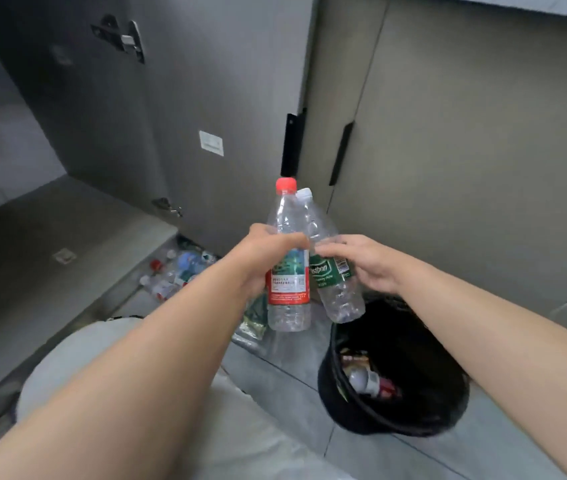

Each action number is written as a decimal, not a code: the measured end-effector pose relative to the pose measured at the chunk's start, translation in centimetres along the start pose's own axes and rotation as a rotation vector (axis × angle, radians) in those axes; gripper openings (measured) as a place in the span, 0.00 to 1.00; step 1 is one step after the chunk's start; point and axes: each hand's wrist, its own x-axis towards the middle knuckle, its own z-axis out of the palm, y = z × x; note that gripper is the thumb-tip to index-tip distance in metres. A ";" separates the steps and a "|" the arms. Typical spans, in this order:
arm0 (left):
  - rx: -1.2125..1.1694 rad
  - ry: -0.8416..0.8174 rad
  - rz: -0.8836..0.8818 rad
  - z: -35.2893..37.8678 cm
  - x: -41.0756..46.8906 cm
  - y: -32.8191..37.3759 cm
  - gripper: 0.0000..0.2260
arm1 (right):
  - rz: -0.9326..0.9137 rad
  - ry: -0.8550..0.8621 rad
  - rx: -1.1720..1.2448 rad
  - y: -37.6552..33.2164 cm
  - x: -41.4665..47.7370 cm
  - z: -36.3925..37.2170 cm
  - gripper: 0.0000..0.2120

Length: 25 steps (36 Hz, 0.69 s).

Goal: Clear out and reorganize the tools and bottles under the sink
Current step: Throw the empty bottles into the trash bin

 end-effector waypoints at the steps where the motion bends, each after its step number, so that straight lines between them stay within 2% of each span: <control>1: 0.008 0.001 0.007 1.0 0.2 -0.9 0.29 | 0.029 0.026 -0.022 1.3 -0.8 -1.2 0.25; 4: 0.050 0.050 0.044 2.8 0.7 -3.9 0.26 | 0.111 0.107 -0.087 5.1 -2.8 -4.3 0.30; 8: 0.082 0.059 0.088 3.6 1.6 -5.6 0.27 | 0.209 0.177 -0.211 10.2 -4.4 -6.5 0.26; 10: 0.092 0.041 0.096 3.8 2.0 -6.0 0.28 | 0.224 0.220 -0.319 12.7 -4.5 -6.8 0.22; 15: 0.105 0.038 0.103 3.9 2.7 -6.6 0.28 | 0.202 0.325 -0.521 17.0 -3.1 -6.2 0.23; 19: 0.121 0.027 0.114 3.9 3.0 -6.7 0.26 | 0.272 0.354 -0.747 19.2 -1.7 -5.7 0.24; 25: 0.122 0.011 0.121 3.5 3.2 -6.6 0.28 | 0.297 0.378 -0.725 21.4 0.2 -5.5 0.32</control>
